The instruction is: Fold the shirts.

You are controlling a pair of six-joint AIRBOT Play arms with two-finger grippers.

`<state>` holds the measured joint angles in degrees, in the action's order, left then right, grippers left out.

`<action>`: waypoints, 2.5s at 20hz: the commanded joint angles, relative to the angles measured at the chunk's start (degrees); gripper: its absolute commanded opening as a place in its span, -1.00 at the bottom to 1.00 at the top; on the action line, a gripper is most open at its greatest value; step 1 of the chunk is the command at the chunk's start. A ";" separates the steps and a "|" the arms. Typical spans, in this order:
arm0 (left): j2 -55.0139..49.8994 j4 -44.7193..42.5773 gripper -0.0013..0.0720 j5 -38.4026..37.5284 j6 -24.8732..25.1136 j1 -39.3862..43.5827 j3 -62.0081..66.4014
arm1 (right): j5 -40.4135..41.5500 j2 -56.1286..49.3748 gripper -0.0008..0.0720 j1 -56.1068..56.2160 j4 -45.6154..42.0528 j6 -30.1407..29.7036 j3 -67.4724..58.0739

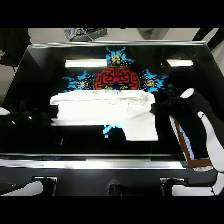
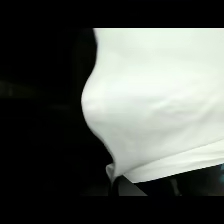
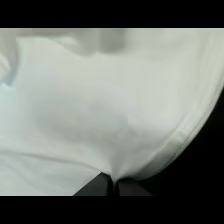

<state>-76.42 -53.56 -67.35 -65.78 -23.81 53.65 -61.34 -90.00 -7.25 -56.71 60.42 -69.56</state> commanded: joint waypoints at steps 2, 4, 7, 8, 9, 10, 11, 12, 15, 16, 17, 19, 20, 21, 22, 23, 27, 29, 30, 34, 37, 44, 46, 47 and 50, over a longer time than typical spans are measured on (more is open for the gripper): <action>4.20 -0.44 -0.91 -2.58 -6.95 0.04 21.84 | 3.43 13.97 -0.85 0.07 -4.74 -9.84 -12.57; 8.39 -0.44 -0.91 1.64 -9.77 -0.04 37.57 | 9.31 24.41 -0.85 0.07 -10.60 -16.72 -22.05; 14.12 -3.78 -0.90 9.99 -9.92 -0.02 58.71 | 22.56 39.28 -0.85 0.07 -19.54 -17.14 -30.25; 15.67 -6.27 -0.90 10.56 -10.29 -0.02 63.28 | 24.79 43.71 -0.85 0.07 -20.85 -14.78 -30.71; 17.70 -8.63 -0.90 10.45 -12.26 -0.02 66.05 | 24.70 47.08 -0.85 0.07 -22.01 -11.43 -30.71; 20.20 -9.64 -0.90 10.51 -14.32 -0.02 65.99 | 23.30 49.81 -0.85 0.07 -22.95 -7.89 -30.71; 23.02 -10.64 -0.90 9.97 -15.87 -0.02 64.81 | 21.53 51.74 -0.85 0.07 -23.21 -5.84 -30.71; 25.53 -11.37 -0.90 9.73 -16.68 -0.02 63.25 | 19.61 53.33 -0.85 0.07 -23.28 -4.94 -30.71; 30.10 -14.10 -0.90 9.88 -17.07 -0.02 60.63 | 14.49 56.00 -0.85 0.07 -23.74 -4.87 -30.71; 30.47 -14.99 -0.90 9.88 -17.44 -0.02 60.65 | 12.98 56.19 -0.85 0.07 -23.78 -4.48 -30.71; 30.56 -15.98 -0.91 9.70 -18.58 -0.02 60.65 | 11.23 56.17 -0.85 0.07 -24.15 -3.06 -30.71; 30.18 -15.96 -0.90 8.04 -18.71 -0.02 60.35 | 7.13 55.32 -0.85 0.07 -25.31 -0.63 -30.71; 29.64 -15.96 -0.90 6.82 -18.71 -0.02 59.67 | 4.74 54.07 -0.85 0.07 -26.14 0.61 -30.71; 28.72 -15.96 -0.90 5.57 -18.69 -0.02 58.58 | 2.05 52.19 -0.85 0.07 -26.49 2.05 -30.71; 27.41 -15.91 -0.90 3.78 -18.69 -0.02 56.83 | -1.99 49.33 -0.85 0.07 -26.47 2.40 -30.71; 25.88 -15.89 -0.90 1.62 -18.69 0.02 54.60 | -6.32 45.81 -0.85 0.07 -26.47 2.38 -30.71; 16.15 -15.98 -0.90 -2.64 -13.44 2.82 38.40 | -19.63 23.91 -0.85 0.39 -18.97 2.43 -29.77; 8.31 -15.98 -0.90 -1.49 -12.57 4.00 30.16 | -20.74 10.40 -0.85 3.41 -17.88 2.51 -29.29; 3.28 -15.93 -0.90 0.09 -11.93 4.37 27.47 | -19.45 4.35 -0.85 5.31 -17.86 2.64 -29.29; -17.25 -15.69 -0.90 2.47 -12.00 5.46 30.99 | 0.52 -14.12 -0.85 9.40 -14.69 9.88 -29.31; -27.10 -15.02 -0.90 2.47 -12.00 6.56 38.82 | 13.29 -17.42 -0.85 8.79 -11.30 12.94 -29.29; -28.09 -15.10 -0.90 -14.64 -10.99 5.88 46.07 | -12.22 -9.90 -0.85 4.35 -14.21 4.79 -29.24; -28.72 -15.32 -0.90 -22.03 -12.17 6.29 45.05 | -24.35 -9.66 -0.85 5.38 -19.91 6.49 -27.41; -29.03 -16.28 -0.90 -23.32 -12.20 6.49 43.93 | -25.57 -9.66 -0.85 6.47 -21.44 6.69 -24.59; -29.33 -16.59 -0.90 -25.22 -12.22 6.64 40.39 | -20.48 -9.66 -0.85 9.03 -21.09 10.32 -16.15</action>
<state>-105.25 -69.69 -86.63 -77.65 -17.39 96.18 -79.13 -100.07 0.10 -75.96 68.25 -91.53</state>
